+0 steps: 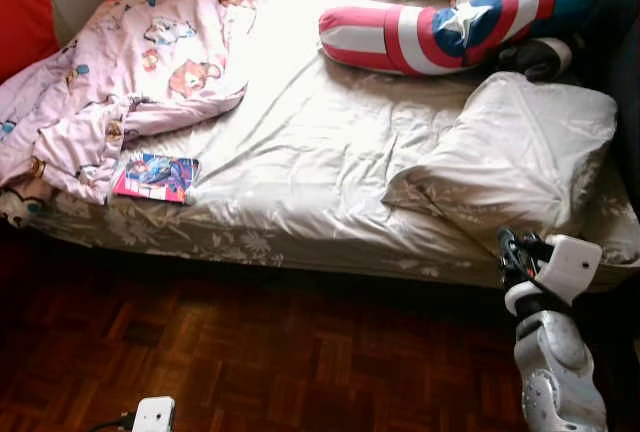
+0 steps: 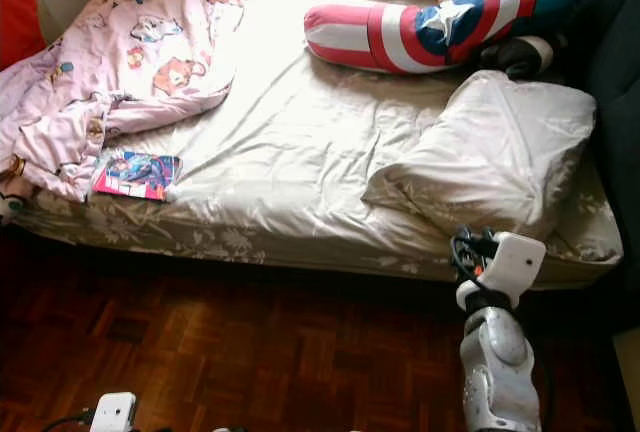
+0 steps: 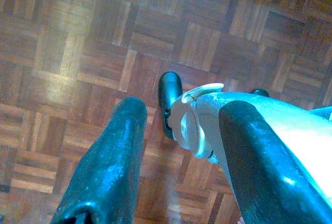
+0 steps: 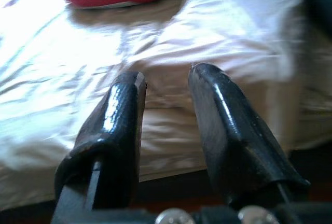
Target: Clean up the room
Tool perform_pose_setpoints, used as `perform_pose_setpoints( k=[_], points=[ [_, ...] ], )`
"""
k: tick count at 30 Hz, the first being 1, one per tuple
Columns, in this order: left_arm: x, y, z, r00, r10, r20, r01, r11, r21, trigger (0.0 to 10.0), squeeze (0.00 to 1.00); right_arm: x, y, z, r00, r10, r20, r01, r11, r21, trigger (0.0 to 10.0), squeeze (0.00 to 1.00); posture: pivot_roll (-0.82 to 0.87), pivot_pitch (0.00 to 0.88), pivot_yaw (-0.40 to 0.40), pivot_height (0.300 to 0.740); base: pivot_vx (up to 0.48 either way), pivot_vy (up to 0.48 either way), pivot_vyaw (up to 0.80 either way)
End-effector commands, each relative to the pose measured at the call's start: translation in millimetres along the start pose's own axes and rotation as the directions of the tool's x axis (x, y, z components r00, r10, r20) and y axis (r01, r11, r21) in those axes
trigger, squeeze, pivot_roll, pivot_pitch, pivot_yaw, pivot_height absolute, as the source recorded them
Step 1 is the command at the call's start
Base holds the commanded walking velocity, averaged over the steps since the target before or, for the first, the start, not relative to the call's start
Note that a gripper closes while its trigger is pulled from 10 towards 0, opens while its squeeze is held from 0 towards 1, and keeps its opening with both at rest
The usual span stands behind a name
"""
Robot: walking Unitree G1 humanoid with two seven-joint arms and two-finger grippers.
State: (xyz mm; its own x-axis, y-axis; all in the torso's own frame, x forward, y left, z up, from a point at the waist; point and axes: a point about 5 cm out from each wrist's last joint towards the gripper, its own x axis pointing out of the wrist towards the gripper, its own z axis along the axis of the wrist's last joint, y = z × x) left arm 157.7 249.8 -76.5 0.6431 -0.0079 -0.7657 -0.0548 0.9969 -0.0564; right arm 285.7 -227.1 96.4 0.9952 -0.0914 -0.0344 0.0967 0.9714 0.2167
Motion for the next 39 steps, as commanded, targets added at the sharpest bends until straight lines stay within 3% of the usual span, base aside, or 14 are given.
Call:
perform_pose_setpoints(
  k=[1, 5, 6, 10, 13, 14, 17, 21, 25, 26, 28, 29, 33, 39],
  points=[
    [-3.7, 2.0, -11, 0.999, -0.006, -0.040, 0.006, 1.000, 0.015, 10.0, 0.00, 0.5, 3.5, -5, 0.988, 0.131, -0.078, -0.132, 0.991, -0.002, 10.0, 0.00, 0.04, 0.207, -0.027, 0.740, 0.000, 0.000, 0.00],
    [-3.4, 1.6, -10, 0.999, -0.006, -0.040, 0.007, 1.000, 0.018, 10.0, 0.00, 3.1, 8.8, -1, 0.953, 0.285, -0.104, -0.281, 0.958, 0.054, 10.0, 0.00, 0.04, 0.209, -0.033, 0.740, 0.000, 0.000, 0.00],
    [-3.1, 1.1, -9, 0.999, -0.012, -0.039, 0.013, 0.999, 0.035, 10.0, 0.00, 3.8, 10.9, -2, 0.926, 0.351, -0.136, -0.347, 0.936, 0.057, 10.0, 0.00, 0.04, 0.210, -0.037, 0.740, 0.000, 0.000, 0.00],
    [-2.9, 0.8, -9, 0.999, -0.011, -0.037, 0.013, 0.999, 0.034, 10.0, 0.00, 1.4, 16.2, -3, 0.880, 0.444, -0.169, -0.438, 0.896, 0.073, 10.0, 0.00, 0.05, 0.208, -0.044, 0.740, 0.000, 0.000, 0.00],
    [-2.6, 0.5, -9, 0.999, -0.007, -0.035, 0.008, 1.000, 0.027, 10.0, 0.00, -6.7, 25.5, -12, 0.784, 0.567, -0.253, -0.569, 0.819, 0.072, 10.0, 0.00, 0.05, 0.202, -0.051, 0.740, 0.000, 0.000, 0.00],
    [-2.4, 0.3, -9, 0.999, -0.006, -0.035, 0.007, 1.000, 0.025, 10.0, 0.00, -10.9, 31.8, -16, 0.733, 0.619, -0.282, -0.626, 0.776, 0.078, 10.0, 0.00, 0.05, 0.199, -0.054, 0.740, 0.000, 0.000, 0.00],
    [-2.1, 0.0, -8, 0.999, -0.004, -0.034, 0.005, 1.000, 0.023, 10.0, 0.00, -16.5, 44.8, -17, 0.637, 0.713, -0.294, -0.714, 0.689, 0.124, 10.0, 0.00, 0.05, 0.196, -0.058, 0.740, 0.000, 0.000, 0.00],
    [-1.7, -0.7, -8, 0.999, -0.004, -0.033, 0.005, 1.000, 0.024, 10.0, 0.00, -26.3, 66.2, -7, 0.469, 0.848, -0.247, -0.834, 0.517, 0.193, 10.0, 0.00, 0.05, 0.176, -0.066, 0.740, 0.000, 0.000, 0.00],
    [-1.5, -1.3, -8, 0.999, -0.005, -0.033, 0.006, 1.000, 0.024, 10.0, 0.00, -33.3, 79.2, -6, 0.375, 0.890, -0.259, -0.889, 0.424, 0.172, 10.0, 0.00, 0.05, 0.164, -0.071, 0.740, 0.000, 0.000, 0.00],
    [-1.4, -1.8, -8, 0.999, -0.005, -0.031, 0.006, 1.000, 0.022, 10.0, 0.00, -42.1, 90.3, -5, 0.280, 0.925, -0.255, -0.927, 0.330, 0.180, 10.0, 0.00, 0.06, 0.158, -0.074, 0.740, 0.000, 0.000, 0.00],
    [-1.2, -2.1, -7, 1.000, -0.005, -0.030, 0.006, 1.000, 0.021, 10.0, 0.00, -49.0, 99.9, -4, 0.202, 0.950, -0.237, -0.945, 0.253, 0.206, 10.0, 0.00, 0.06, 0.151, -0.075, 0.740, 0.000, 0.000, 0.00],
    [-1.2, -2.1, -7, 1.000, -0.005, -0.030, 0.006, 1.000, 0.021, 10.0, 0.00, -49.0, 99.9, -4, 0.202, 0.950, -0.237, -0.945, 0.253, 0.206, 10.0, 0.00, 0.06, 0.151, -0.075, 0.740, 0.000, 0.000, 0.00],
    [-0.8, -2.6, -7, 1.000, -0.006, -0.028, 0.007, 1.000, 0.030, 10.0, 0.00, -56.6, 111.2, -9, 0.114, 0.962, -0.248, -0.958, 0.173, 0.229, 10.0, 0.00, 0.07, 0.145, -0.082, 0.740, 0.000, 0.000, 0.00],
    [-0.5, -3.7, -7, 1.000, -0.001, -0.026, 0.001, 1.000, 0.025, 10.0, 0.00, -57.7, 112.7, -7, 0.080, 0.966, -0.247, -0.961, 0.140, 0.237, 10.0, 0.00, 0.07, 0.129, -0.088, 0.740, 0.000, 0.000, 0.00]
  ],
)
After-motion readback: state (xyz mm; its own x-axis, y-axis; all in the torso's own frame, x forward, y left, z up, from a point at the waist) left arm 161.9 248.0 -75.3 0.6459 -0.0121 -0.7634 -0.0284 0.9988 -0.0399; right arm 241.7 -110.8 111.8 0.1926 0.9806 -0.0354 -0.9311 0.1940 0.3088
